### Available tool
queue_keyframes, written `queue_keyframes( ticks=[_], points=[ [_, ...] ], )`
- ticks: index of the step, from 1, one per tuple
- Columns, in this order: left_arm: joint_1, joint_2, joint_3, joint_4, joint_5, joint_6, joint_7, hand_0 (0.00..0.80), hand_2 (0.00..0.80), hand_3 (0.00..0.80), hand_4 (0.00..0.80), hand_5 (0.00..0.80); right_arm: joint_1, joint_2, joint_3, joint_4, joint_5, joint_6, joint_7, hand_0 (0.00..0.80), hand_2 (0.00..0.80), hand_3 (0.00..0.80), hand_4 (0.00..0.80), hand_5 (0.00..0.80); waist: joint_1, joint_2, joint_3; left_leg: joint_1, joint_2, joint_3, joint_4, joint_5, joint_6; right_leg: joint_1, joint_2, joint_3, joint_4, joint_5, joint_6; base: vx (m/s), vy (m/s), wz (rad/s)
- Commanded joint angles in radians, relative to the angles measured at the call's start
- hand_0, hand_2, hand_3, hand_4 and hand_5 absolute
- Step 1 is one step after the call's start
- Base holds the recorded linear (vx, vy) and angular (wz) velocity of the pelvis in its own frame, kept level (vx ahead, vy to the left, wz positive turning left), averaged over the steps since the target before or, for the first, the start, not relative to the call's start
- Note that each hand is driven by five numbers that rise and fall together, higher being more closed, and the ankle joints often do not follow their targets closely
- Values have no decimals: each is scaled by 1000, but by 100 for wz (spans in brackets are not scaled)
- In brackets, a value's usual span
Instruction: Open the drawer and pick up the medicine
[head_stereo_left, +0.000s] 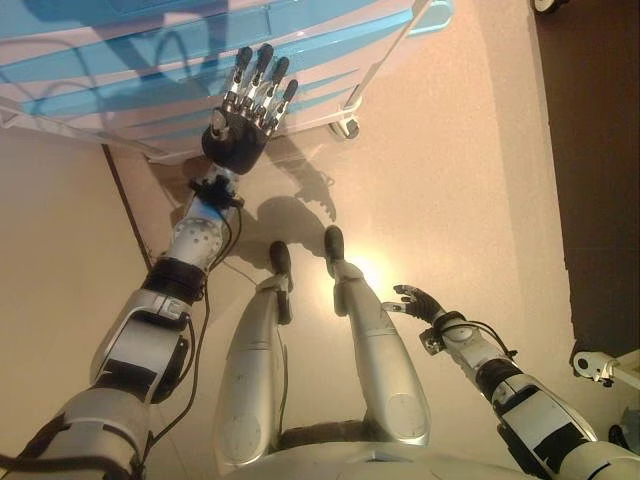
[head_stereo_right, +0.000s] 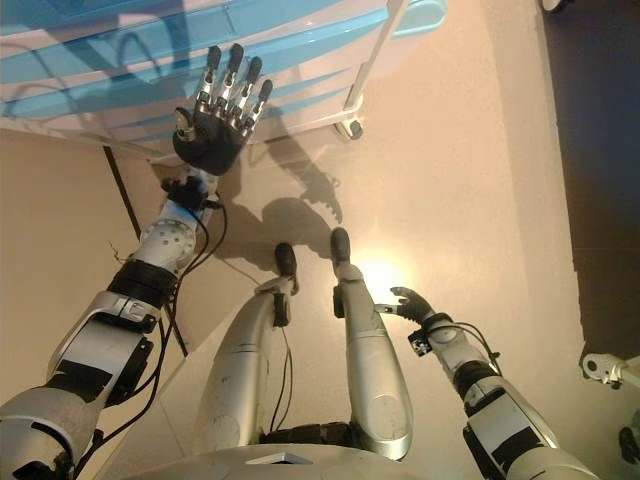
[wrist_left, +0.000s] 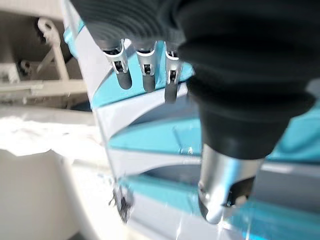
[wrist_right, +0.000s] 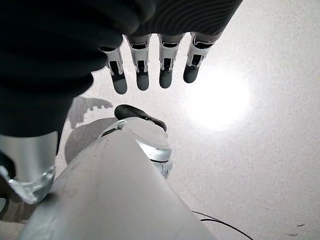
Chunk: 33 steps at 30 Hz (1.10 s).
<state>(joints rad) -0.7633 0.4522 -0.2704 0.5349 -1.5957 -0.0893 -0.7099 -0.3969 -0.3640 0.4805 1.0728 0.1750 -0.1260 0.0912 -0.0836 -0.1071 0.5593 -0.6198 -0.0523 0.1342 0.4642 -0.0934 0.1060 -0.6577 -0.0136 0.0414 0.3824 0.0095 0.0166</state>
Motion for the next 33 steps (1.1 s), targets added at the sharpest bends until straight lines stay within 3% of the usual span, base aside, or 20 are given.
queue_keyframes(
  ticks=[1,6,14,17,25,33],
  points=[
    [-11,-24,20,-30,120,2,59,0,0,0,0,0,95,-47,-15,-53,-2,5,-4,0,0,0,0,0,3,41,-39,-8,-18,-36,-69,35,-39,16,43,-63,-40,41,-43,0,0,0],
    [-22,1,-48,20,287,59,180,0,0,0,0,0,85,-58,-22,-57,-7,16,-2,0,0,0,0,0,-2,53,-39,-12,-22,-31,-72,43,-41,10,39,-68,-44,46,-41,-3,7,0],
    [-39,47,-115,64,382,162,177,0,0,0,0,0,76,-85,-31,-36,-22,4,11,0,0,0,0,0,-11,72,-39,-18,-24,-23,-70,48,-40,0,36,-59,-39,51,-38,0,42,-1],
    [-44,55,-113,64,318,131,198,0,0,0,0,0,80,-91,-25,-35,-23,1,10,0,0,0,0,0,-12,75,-39,-17,-22,-22,-72,50,-40,-1,36,-58,-36,51,-38,0,0,0],
    [-38,20,-6,59,109,-69,223,0,0,0,0,0,100,-62,-12,-29,-13,-15,-6,0,0,0,0,0,-4,56,-39,-14,-20,-32,-66,43,-41,6,37,-62,-35,43,-42,3,-23,1],
    [-59,-18,44,88,-12,-123,230,0,0,0,0,0,81,-38,2,-26,4,-5,-5,0,0,0,0,0,0,36,-39,-14,-18,-38,-63,39,-45,12,40,-67,-35,34,-48,2,-24,3]
  ],
)
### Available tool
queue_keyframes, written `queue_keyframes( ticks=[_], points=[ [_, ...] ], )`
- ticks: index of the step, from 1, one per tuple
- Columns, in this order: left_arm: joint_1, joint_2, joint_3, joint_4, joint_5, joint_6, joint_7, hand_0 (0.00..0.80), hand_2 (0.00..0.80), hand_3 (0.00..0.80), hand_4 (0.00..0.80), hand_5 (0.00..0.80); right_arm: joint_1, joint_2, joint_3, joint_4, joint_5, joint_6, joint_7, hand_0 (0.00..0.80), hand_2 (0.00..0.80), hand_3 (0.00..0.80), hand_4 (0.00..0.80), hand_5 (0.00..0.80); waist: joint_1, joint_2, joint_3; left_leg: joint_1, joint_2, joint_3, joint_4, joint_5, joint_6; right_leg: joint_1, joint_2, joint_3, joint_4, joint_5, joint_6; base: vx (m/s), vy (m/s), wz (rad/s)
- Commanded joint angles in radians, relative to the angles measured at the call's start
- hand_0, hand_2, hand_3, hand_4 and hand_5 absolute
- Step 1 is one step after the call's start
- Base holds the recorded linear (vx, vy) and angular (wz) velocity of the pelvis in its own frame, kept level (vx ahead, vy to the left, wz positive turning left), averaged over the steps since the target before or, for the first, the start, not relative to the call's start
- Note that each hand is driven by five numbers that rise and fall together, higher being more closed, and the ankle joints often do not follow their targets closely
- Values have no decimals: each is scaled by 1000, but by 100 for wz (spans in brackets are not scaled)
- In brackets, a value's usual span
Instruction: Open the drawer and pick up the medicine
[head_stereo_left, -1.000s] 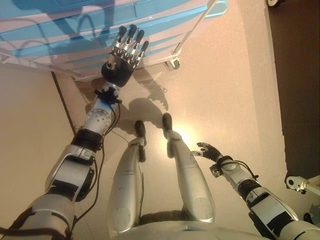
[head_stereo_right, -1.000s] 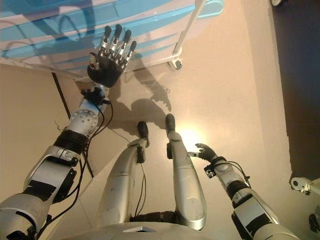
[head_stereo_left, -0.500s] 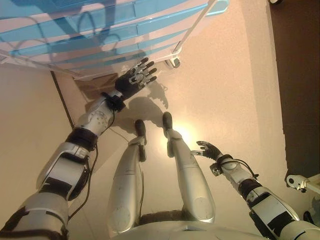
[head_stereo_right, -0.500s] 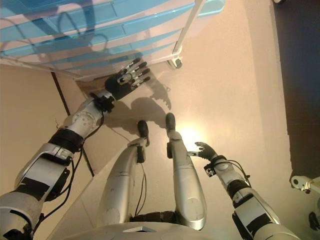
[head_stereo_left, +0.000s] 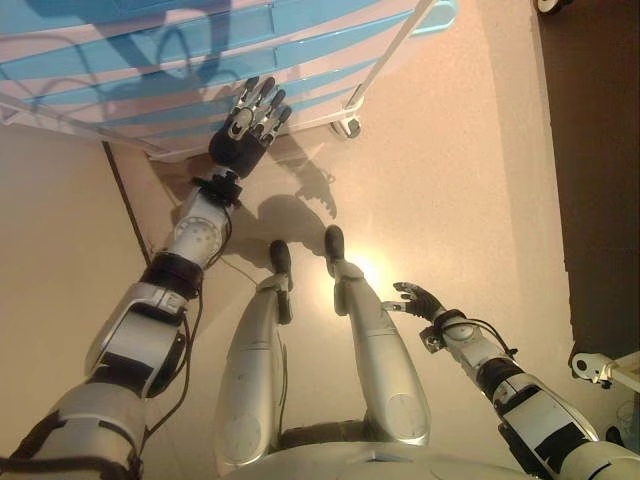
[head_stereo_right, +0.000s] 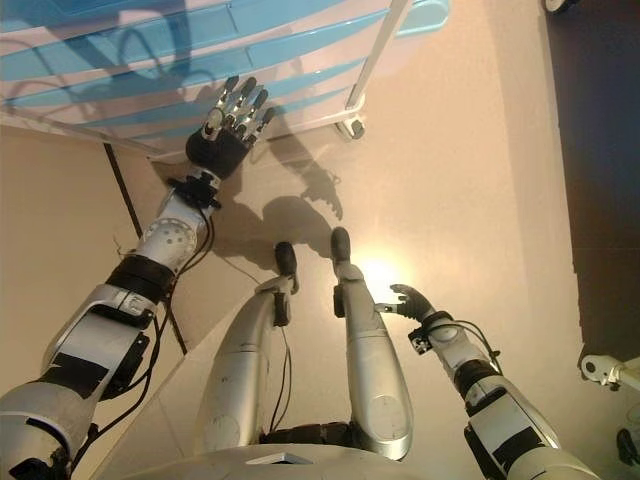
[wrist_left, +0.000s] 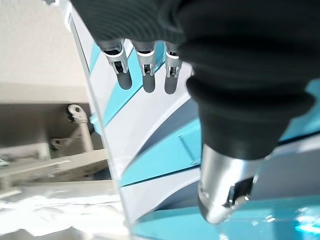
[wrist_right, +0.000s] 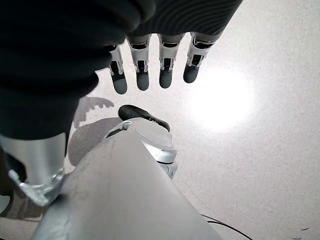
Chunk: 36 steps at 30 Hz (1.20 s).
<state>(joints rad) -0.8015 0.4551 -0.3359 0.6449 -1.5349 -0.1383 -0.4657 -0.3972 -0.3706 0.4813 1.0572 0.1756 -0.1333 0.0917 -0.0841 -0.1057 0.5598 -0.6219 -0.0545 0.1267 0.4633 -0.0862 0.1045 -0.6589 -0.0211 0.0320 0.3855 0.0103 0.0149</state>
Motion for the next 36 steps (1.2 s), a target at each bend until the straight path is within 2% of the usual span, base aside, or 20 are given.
queue_keyframes(
  ticks=[1,9,20,26,36],
  points=[
    [-24,-23,111,-19,-86,-75,-12,0,0,0,0,0,78,-30,2,-8,4,1,-5,0,0,0,0,0,1,33,-40,-13,-15,-30,-61,31,-43,13,49,-58,-38,32,-47,0,0,0],
    [-56,-39,123,-6,-186,-71,-84,0,0,0,0,0,63,-20,8,4,-2,3,-3,0,0,0,0,0,-3,25,-40,-10,-14,-30,-68,30,-44,16,51,-56,-45,33,-47,0,0,0],
    [-62,-34,166,-90,-232,-245,-266,0,0,0,0,0,80,-18,11,16,-3,-9,-5,0,0,0,0,0,7,25,-40,-6,-15,-34,-68,25,-46,20,53,-58,-35,20,-53,0,-1,0],
    [-60,-10,195,-143,-227,-294,-297,0,0,0,0,0,99,-24,7,13,-2,-14,-9,0,0,0,0,0,15,28,-40,2,-16,-36,-71,23,-44,28,52,-63,-33,15,-55,2,-2,1],
    [-67,33,249,-193,-234,-318,-308,0,0,0,0,0,116,-33,-7,19,-11,-24,-6,0,0,0,0,0,27,38,-40,0,-20,-43,-61,19,-42,26,47,-69,-19,2,-61,0,0,0]
  ],
)
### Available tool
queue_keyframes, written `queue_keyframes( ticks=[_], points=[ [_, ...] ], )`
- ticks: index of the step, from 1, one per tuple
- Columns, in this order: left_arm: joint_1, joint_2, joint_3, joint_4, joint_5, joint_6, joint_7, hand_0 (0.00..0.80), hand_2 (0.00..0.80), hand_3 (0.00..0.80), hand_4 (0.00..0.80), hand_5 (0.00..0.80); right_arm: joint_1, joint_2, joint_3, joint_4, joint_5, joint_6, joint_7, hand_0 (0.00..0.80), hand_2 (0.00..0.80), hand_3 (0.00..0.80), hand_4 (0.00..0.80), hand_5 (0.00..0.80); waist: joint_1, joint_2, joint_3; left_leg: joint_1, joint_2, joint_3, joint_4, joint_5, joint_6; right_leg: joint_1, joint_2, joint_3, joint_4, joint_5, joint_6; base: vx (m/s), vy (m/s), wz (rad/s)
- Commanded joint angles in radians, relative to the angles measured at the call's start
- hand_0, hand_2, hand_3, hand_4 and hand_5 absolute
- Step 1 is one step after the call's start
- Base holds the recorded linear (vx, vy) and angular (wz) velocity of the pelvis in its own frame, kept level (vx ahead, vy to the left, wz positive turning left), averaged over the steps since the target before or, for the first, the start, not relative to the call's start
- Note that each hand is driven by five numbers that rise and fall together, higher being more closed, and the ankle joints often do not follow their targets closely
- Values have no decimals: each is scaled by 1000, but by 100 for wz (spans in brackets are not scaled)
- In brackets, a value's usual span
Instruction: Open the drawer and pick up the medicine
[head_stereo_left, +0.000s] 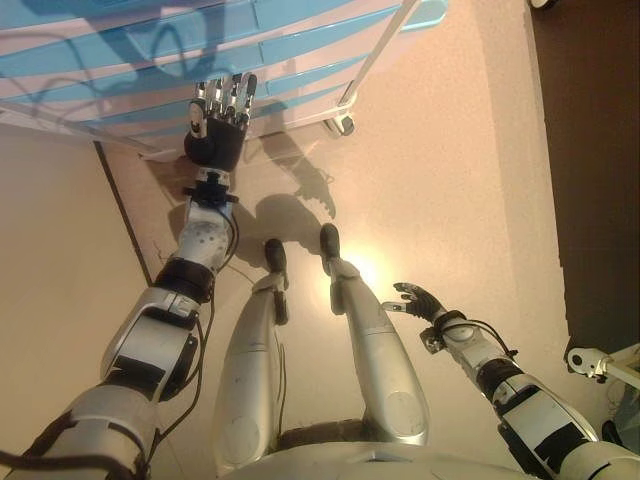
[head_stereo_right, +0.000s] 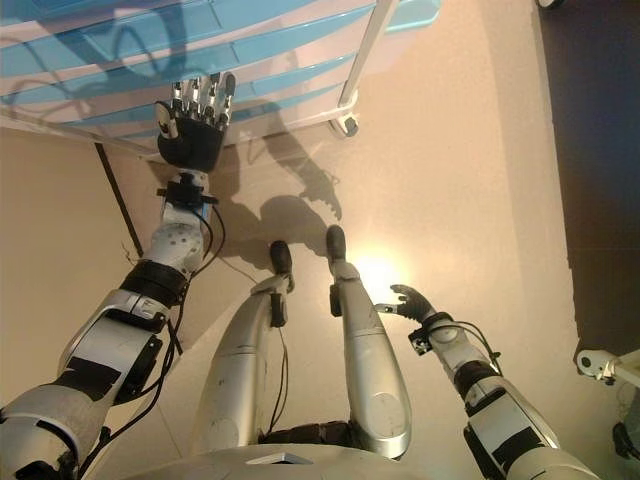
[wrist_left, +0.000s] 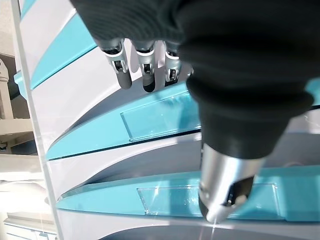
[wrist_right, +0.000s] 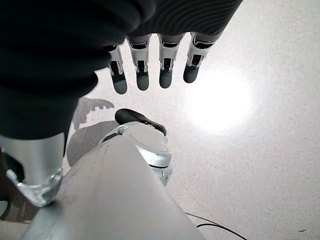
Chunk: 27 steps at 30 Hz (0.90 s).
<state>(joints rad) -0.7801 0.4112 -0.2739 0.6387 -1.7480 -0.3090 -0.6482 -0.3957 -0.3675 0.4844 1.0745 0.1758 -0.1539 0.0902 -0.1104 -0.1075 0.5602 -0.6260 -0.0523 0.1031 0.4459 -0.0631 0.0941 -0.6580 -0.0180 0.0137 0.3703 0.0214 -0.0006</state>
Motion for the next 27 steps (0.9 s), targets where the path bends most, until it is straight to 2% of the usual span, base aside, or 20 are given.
queue_keyframes(
  ticks=[1,7,8,9,11,27],
  points=[
    [-88,78,190,-187,-20,-153,-130,0,0,0,0,0,115,-35,-10,3,-12,-5,-4,0,0,0,0,0,54,40,-40,5,-22,-20,-45,-4,-31,25,44,-52,-2,-10,-46,0,0,0],
    [-93,85,203,-192,-19,-175,-144,0,0,0,0,0,116,-34,-13,6,-25,-7,0,0,0,0,0,0,58,43,-40,8,-24,-22,-47,-2,-30,26,45,-53,4,-17,-48,0,0,0],
    [-95,86,205,-193,-19,-177,-148,151,151,151,151,151,115,-34,-12,5,-27,-6,0,0,0,0,0,0,59,43,-40,7,-24,-21,-46,-2,-30,25,44,-54,5,-18,-48,0,0,0],
    [-98,86,206,-196,-18,-179,-149,439,439,439,439,439,115,-34,-12,5,-28,-5,0,0,0,0,0,0,59,43,-40,6,-24,-21,-45,-2,-29,24,44,-55,6,-19,-49,0,0,0],
    [-101,88,210,-203,-18,-177,-156,800,800,800,800,800,116,-34,-11,7,-30,-8,0,0,0,0,0,0,60,44,-40,7,-24,-22,-44,-3,-30,25,44,-56,8,-20,-49,0,0,0],
    [-37,58,216,-266,83,-110,-121,797,797,797,797,797,120,-35,-25,9,-65,1,1,0,0,0,0,0,83,60,-40,70,-27,-25,-48,-6,-34,94,35,-71,25,-51,-52,0,-1,0]
  ],
)
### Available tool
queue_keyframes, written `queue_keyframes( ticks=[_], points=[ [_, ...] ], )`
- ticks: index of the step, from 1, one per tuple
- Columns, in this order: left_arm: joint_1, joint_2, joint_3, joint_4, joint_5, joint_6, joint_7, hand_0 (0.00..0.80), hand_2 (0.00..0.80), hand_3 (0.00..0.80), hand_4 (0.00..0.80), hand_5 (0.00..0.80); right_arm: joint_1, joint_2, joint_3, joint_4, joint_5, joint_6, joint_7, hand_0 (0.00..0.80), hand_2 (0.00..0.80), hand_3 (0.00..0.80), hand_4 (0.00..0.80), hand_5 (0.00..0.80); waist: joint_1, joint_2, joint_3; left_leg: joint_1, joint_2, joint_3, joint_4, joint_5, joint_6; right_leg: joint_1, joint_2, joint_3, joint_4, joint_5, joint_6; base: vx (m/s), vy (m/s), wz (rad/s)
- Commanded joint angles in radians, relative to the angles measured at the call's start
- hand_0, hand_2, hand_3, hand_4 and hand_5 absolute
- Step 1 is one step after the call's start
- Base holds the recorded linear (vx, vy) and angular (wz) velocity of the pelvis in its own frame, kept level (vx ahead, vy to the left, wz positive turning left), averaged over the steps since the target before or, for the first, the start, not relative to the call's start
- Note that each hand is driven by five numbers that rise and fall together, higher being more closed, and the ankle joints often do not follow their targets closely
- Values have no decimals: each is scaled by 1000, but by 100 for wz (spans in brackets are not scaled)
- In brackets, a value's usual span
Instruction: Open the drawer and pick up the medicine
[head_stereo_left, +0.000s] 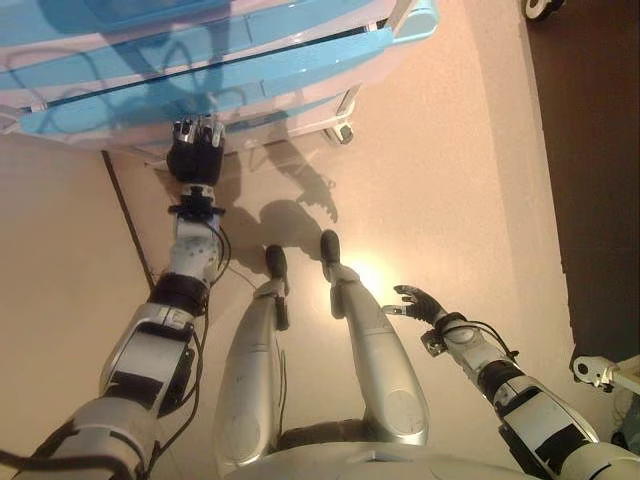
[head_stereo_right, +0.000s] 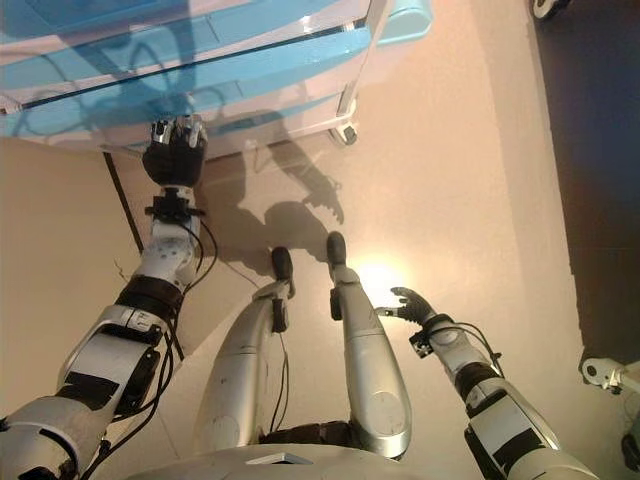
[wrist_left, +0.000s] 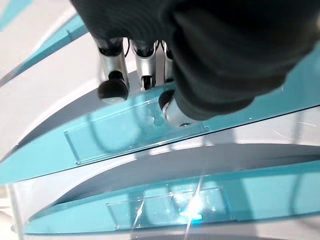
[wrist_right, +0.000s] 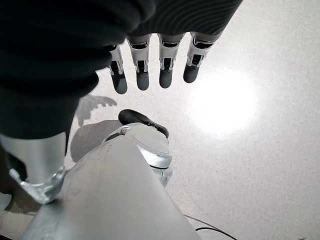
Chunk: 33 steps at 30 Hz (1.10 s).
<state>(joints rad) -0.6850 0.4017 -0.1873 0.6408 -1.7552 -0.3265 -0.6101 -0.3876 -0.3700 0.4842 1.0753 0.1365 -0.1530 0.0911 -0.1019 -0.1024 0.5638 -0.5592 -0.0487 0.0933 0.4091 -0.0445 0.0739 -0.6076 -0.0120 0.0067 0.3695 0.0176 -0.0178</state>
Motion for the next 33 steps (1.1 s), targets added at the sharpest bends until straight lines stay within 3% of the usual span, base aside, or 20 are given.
queue_keyframes(
  ticks=[1,10,21,24,29,30,33],
  points=[
    [-128,67,129,-272,93,-87,-153,800,800,800,800,800,114,-31,-26,10,-27,-2,0,0,0,0,0,0,76,55,-44,8,-31,-16,-10,-25,-14,48,28,-66,28,-49,-34,-4,-19,6],
    [-23,19,137,-289,111,-25,-120,800,800,800,800,800,124,-27,-38,-3,-54,8,1,0,0,0,0,0,106,61,-44,69,-33,-39,-11,-26,-19,119,23,-86,62,-95,-42,-15,-17,3],
    [318,-27,173,-390,153,59,-227,800,800,800,800,800,181,-39,-88,-9,-130,47,6,0,0,0,0,0,184,98,-94,179,-49,-115,-76,6,-32,260,-12,-142,41,-137,-41,-1,-34,17],
    [413,-9,187,-460,198,48,-224,800,800,800,800,800,196,-49,-105,-3,-139,50,13,0,0,0,0,0,210,112,-119,213,-48,-143,-107,18,-37,306,-21,-163,22,-146,-41,15,-68,28],
    [571,21,264,-563,273,99,-228,800,800,800,800,800,227,-54,-148,-10,-166,87,34,0,0,0,0,0,257,127,-185,276,-52,-183,-149,29,-49,395,-38,-206,-20,-157,-43,60,-59,25],
    [595,29,275,-574,303,95,-210,725,725,725,725,725,235,-54,-154,-12,-171,92,37,0,0,0,0,0,263,128,-197,291,-53,-188,-159,29,-49,414,-39,-213,-31,-159,-43,74,-34,29],
    [655,57,317,-635,359,129,-177,696,696,696,696,696,248,-54,-176,0,-176,109,49,0,0,0,0,0,281,136,-240,344,-60,-212,-193,31,-53,478,-45,-223,-75,-157,-40,87,6,22]
  ],
)
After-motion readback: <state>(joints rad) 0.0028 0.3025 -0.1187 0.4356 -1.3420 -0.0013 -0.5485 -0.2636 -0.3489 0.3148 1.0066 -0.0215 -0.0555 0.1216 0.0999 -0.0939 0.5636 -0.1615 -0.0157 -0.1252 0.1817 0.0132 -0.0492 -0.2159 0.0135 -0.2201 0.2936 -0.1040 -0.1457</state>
